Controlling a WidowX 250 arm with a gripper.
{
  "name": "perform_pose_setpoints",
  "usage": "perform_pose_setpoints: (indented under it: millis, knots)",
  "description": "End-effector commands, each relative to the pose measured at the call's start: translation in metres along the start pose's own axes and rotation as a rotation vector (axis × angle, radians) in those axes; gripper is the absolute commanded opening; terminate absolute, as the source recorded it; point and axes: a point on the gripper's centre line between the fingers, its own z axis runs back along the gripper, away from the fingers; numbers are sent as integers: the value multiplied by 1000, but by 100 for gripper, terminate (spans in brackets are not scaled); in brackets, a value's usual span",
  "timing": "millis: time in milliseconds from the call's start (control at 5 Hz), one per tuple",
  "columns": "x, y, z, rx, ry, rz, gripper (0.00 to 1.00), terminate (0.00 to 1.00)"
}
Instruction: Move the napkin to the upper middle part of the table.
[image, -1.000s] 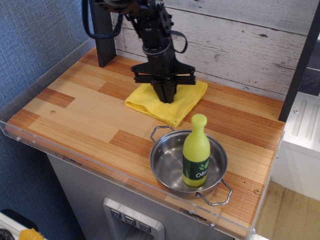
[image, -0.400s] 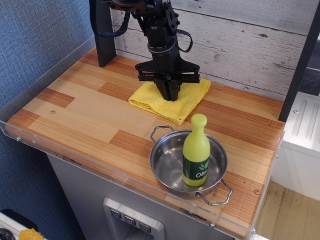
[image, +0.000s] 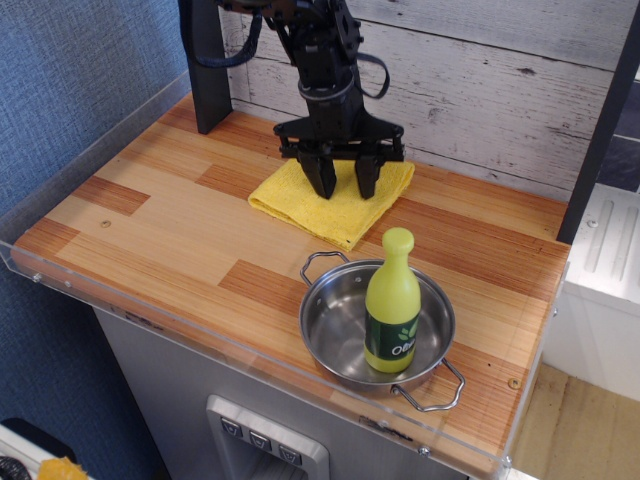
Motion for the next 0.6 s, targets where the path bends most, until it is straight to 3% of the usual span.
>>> perform_pose_setpoints:
  millis: [0, 200, 400]
  knots:
    - [26, -3, 61, -40, -166, -8, 100, 0]
    - [26, -3, 77, -32, -187, 3, 100, 0]
    - [20, 9, 87, 6, -147, 57, 100, 0]
